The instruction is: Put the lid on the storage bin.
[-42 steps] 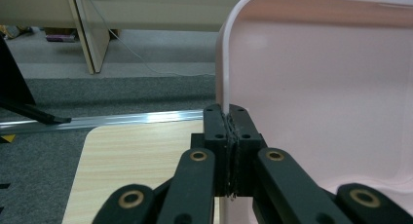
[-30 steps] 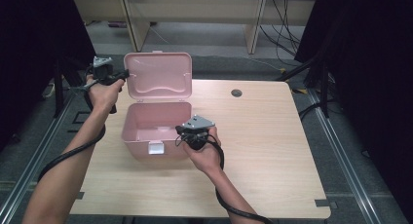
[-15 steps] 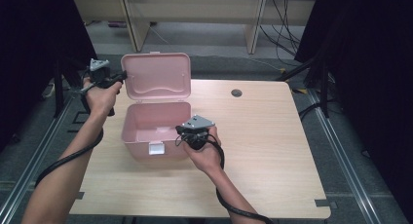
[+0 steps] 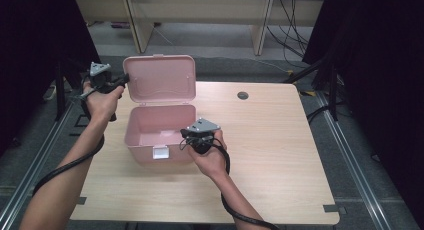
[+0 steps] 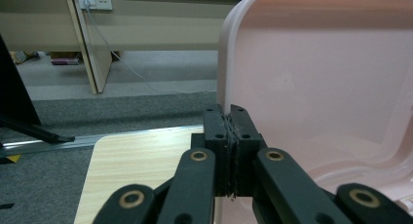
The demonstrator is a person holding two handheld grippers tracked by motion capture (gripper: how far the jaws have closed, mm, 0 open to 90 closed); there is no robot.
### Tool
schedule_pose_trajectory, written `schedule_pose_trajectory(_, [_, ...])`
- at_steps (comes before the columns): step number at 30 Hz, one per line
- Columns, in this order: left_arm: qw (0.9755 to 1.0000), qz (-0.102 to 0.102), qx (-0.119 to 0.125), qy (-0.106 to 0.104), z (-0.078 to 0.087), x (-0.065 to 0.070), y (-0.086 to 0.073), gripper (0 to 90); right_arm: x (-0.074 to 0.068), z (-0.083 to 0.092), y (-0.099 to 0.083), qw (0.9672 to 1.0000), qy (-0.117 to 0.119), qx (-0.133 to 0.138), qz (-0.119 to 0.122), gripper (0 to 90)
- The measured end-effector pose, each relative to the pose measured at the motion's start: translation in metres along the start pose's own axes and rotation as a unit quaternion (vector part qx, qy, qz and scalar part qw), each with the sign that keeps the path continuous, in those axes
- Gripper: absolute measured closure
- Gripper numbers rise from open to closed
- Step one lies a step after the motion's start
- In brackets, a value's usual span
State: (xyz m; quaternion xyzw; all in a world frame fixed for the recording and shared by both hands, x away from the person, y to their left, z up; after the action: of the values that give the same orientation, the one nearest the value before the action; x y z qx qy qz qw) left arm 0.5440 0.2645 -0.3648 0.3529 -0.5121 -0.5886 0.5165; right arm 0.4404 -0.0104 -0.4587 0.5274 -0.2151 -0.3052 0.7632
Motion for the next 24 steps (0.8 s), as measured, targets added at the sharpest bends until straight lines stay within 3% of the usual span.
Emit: schedule_pose_trajectory(24, [0.9999, -0.006, 0.008, 0.0, 0.0103, 0.0022, -0.0023, 88.5, -0.0002, -0.0003, 0.0001, 1.0, 0.003, 0.0, -0.002, 90.0])
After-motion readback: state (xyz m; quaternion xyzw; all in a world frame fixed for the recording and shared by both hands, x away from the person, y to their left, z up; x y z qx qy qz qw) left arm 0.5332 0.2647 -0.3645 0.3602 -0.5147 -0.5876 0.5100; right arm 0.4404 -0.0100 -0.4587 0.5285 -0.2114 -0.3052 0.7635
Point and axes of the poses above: each handheld gripper's, and its own axes: z roughly backward along the jaws, y roughly out of its top, x roughly to its right, the point moved 3 cm from there along -z, roughly forward along the jaws, and after that the axes turned 5 degrees about x, right-handed, at the moved point
